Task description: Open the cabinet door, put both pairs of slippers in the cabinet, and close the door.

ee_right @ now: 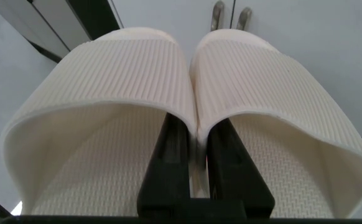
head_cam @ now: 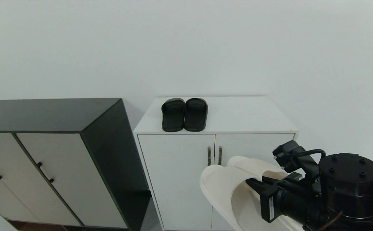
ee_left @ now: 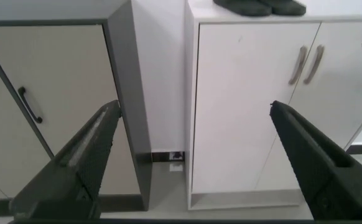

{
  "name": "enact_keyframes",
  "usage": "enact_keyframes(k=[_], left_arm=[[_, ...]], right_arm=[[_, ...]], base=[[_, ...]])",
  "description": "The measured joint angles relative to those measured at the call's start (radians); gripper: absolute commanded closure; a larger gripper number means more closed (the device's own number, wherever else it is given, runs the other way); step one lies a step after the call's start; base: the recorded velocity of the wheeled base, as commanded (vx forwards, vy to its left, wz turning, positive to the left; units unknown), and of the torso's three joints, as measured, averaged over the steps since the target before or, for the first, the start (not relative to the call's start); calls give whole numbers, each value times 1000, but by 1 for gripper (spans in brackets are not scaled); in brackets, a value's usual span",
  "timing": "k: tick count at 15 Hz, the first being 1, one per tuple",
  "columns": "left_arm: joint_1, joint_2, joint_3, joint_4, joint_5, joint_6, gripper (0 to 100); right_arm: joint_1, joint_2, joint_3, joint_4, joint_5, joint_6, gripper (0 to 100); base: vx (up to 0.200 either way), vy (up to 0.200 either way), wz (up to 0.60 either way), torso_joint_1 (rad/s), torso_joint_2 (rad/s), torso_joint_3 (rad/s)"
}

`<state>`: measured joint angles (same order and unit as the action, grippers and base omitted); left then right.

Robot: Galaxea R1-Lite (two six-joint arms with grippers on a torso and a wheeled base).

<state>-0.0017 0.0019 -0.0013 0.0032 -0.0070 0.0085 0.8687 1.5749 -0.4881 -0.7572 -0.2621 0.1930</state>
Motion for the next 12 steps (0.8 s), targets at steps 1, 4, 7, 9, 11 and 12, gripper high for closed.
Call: enact_keyframes(k=[1, 4, 7, 9, 11, 12], left_arm=[[0, 0, 1, 0, -1, 5, 0], [0, 0, 1, 0, -4, 9, 0], [0, 0, 0, 1, -5, 9, 0], [0, 0, -1, 1, -7, 10, 0], [-1, 6, -26, 1, -15, 20, 0], [-3, 21, -78, 2, -23, 5, 0]], right_arm=[[0, 0, 0, 0, 0, 1, 100], [-1, -6, 1, -4, -2, 0, 100], [-11, -17, 3, -6, -2, -1, 100], [-15, -18, 3, -6, -2, -1, 100], [-17, -18, 6, -6, -2, -1, 100], [-18, -18, 7, -6, -1, -1, 100]], base=[[0, 0, 0, -232, 549, 325], [0, 0, 0, -214, 535, 318], [0, 0, 0, -199, 509, 313], [0, 0, 0, -181, 505, 317], [0, 0, 0, -171, 488, 308], [0, 0, 0, -159, 481, 325]])
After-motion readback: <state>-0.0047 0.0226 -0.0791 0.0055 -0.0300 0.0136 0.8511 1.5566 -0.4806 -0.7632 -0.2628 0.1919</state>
